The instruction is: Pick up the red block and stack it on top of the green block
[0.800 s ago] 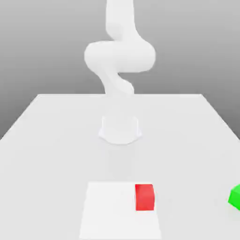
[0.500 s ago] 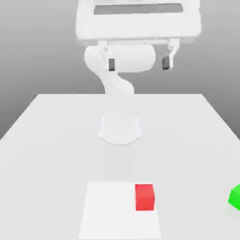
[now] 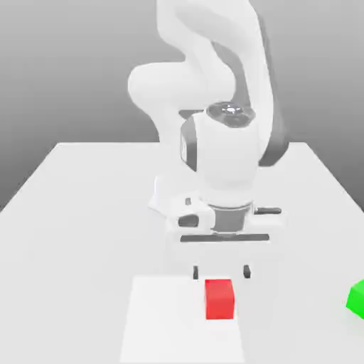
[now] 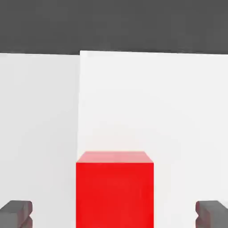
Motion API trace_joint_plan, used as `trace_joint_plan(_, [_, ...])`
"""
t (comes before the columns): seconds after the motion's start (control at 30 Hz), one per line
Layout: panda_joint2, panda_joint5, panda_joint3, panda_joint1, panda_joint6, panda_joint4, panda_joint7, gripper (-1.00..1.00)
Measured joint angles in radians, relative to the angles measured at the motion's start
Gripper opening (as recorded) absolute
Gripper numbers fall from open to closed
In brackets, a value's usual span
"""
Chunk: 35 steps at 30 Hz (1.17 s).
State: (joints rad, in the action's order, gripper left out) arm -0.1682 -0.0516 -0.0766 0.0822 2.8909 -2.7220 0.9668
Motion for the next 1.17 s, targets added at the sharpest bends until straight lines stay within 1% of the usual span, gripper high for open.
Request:
trace_joint_plan(0.07, [-0.072, -0.018, 0.021, 0.016, 0.061, 0.01, 0.014, 0.0])
trace_joint_plan(0.1, [-0.093, -0.023, 0.027, 0.021, 0.079, 0.013, 0.017, -1.0])
trace_joint_plan(0.33, [-0.09, -0.025, 0.025, 0.02, 0.077, 0.012, 0.019, -1.0])
trace_joint_plan(0.53, [0.103, 0.034, -0.004, 0.007, -0.089, -0.015, -0.025, -1.0])
trace_joint_plan(0.63, [0.092, 0.012, -0.059, 0.093, -0.16, 0.062, -0.087, -1.0])
trace_joint_plan(0.9, [-0.034, -0.071, -0.251, 0.28, -0.321, 0.338, -0.29, -1.0])
trace_joint_plan(0.97, [-0.095, -0.111, -0.252, 0.31, -0.293, 0.367, -0.286, -1.0])
trace_joint_plan(1.03, [-0.165, -0.158, -0.228, 0.336, -0.238, 0.379, -0.258, -1.0])
trace_joint_plan(1.07, [-0.19, -0.175, -0.217, 0.346, -0.216, 0.381, -0.247, 1.0])
trace_joint_plan(1.17, [-0.19, -0.175, -0.217, 0.346, -0.216, 0.381, -0.247, 1.0])
